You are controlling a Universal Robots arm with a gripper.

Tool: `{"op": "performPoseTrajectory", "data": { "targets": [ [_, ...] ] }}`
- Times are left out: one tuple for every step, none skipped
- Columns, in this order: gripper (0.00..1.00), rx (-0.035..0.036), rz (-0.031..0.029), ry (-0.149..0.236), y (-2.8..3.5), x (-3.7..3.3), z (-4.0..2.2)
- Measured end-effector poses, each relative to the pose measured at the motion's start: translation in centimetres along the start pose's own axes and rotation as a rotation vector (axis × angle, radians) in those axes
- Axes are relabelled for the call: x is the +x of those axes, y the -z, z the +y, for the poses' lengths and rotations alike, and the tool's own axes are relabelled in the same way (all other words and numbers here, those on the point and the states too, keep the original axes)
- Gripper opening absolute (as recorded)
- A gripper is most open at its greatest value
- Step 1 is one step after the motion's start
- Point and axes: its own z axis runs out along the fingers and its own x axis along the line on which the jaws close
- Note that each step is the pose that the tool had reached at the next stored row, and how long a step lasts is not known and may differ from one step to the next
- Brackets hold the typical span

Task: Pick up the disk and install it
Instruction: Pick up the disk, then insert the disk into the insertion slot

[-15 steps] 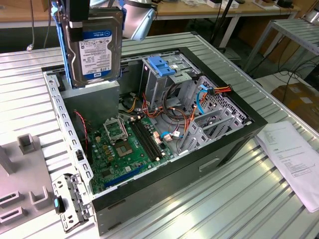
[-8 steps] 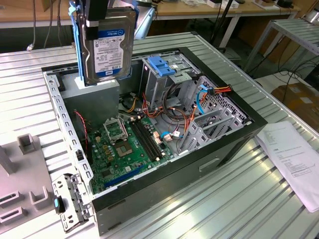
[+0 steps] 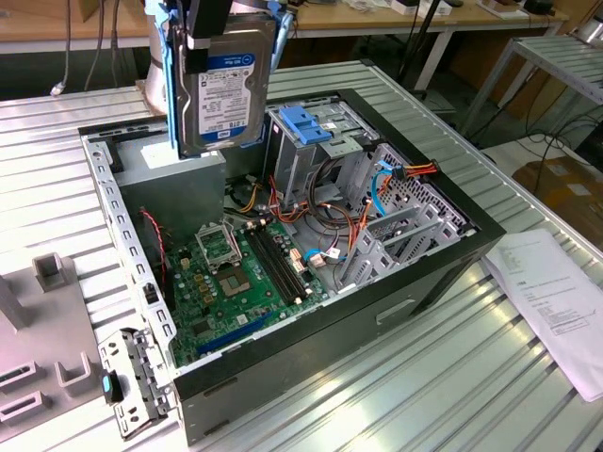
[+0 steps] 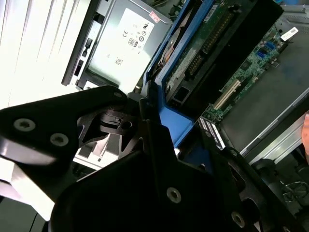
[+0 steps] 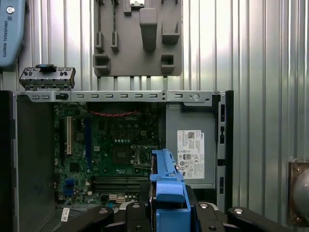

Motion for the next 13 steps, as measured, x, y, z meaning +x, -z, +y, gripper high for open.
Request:
{"op": "performPoseTrajectory", "data": {
  "targets": [
    [0.37, 0.0001, 0.0, 0.0, 0.0, 0.0, 0.0],
    [0.37, 0.0001, -0.0002, 0.0, -0.01, 0.0, -0.01],
    [0.37, 0.0001, -0.0001, 0.0, 0.0, 0.0, -0.02],
    [0.37, 0.0001, 0.0, 0.0, 0.0, 0.0, -0.03],
    [0.37, 0.0001, 0.0, 0.0, 0.0, 0.0, -0.04],
    [0.37, 0.0001, 0.0, 0.0, 0.0, 0.0, -0.05],
    [0.37, 0.0001, -0.0001, 0.0, -0.01, 0.0, -0.05],
    [0.37, 0.0001, -0.0001, 0.0, -0.01, 0.0, -0.06],
    [0.37, 0.0001, -0.0001, 0.0, -0.01, 0.0, -0.07],
    [0.37, 0.0001, -0.0001, 0.0, 0.0, 0.0, -0.08],
    [0.37, 0.0001, 0.0, 0.0, -0.01, 0.07, -0.08],
    [0.37, 0.0001, 0.0, 0.0, -0.01, 0.1, -0.07],
    [0.37, 0.0001, -0.0001, 0.0, -0.01, 0.14, -0.07]
  ]
}}
